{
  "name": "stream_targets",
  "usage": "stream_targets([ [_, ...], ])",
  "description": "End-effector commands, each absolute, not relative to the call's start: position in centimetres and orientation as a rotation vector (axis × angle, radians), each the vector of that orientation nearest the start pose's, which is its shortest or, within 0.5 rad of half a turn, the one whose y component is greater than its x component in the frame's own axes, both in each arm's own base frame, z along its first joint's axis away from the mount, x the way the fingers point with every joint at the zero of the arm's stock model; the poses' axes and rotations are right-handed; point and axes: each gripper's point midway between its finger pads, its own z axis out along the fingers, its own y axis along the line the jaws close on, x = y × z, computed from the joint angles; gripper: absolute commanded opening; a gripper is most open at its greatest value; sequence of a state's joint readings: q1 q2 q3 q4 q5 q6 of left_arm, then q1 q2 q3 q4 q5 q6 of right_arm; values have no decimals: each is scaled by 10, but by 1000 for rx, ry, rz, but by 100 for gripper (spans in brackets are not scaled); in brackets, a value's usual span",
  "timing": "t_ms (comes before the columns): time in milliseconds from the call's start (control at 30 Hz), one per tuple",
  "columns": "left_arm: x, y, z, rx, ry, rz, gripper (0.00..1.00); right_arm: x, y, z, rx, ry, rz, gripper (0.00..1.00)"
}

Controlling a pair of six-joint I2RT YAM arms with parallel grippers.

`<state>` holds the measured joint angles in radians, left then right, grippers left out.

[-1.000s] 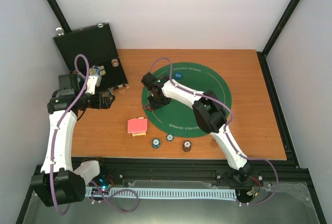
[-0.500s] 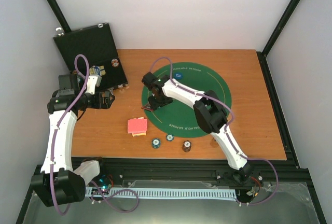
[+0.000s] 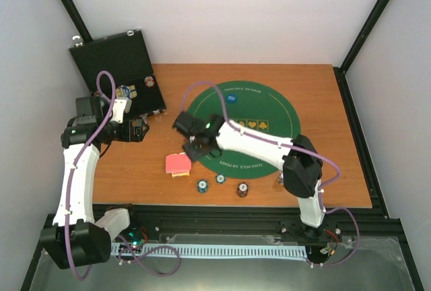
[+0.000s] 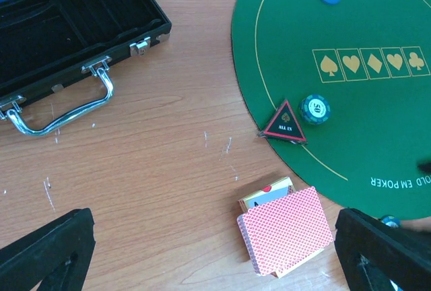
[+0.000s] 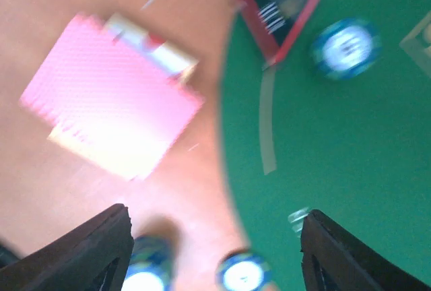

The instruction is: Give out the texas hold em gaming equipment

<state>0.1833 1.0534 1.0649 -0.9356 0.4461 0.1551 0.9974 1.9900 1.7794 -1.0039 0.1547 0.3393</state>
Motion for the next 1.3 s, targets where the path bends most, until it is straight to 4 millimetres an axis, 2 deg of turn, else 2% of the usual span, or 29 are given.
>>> stream_targets([
  [0,280,-25,243,176,2354,-394,100,209,386,108,-924,2650,126,67],
  [133,279,-26,245,170,2353,-412,100,179,391,97,-940,2663,159,69],
  [300,276,-28,248,171,2347,-416,100,164,387,84,-957,2697,179,69],
  [833,276,-27,252,176,2346,-404,100,148,379,54,-998,2756,226,68],
  [1067,277,-26,254,174,2343,-402,100,148,382,53,-1001,2750,241,60],
  [1267,278,-26,255,173,2341,-400,100,148,378,46,-1005,2758,215,59],
])
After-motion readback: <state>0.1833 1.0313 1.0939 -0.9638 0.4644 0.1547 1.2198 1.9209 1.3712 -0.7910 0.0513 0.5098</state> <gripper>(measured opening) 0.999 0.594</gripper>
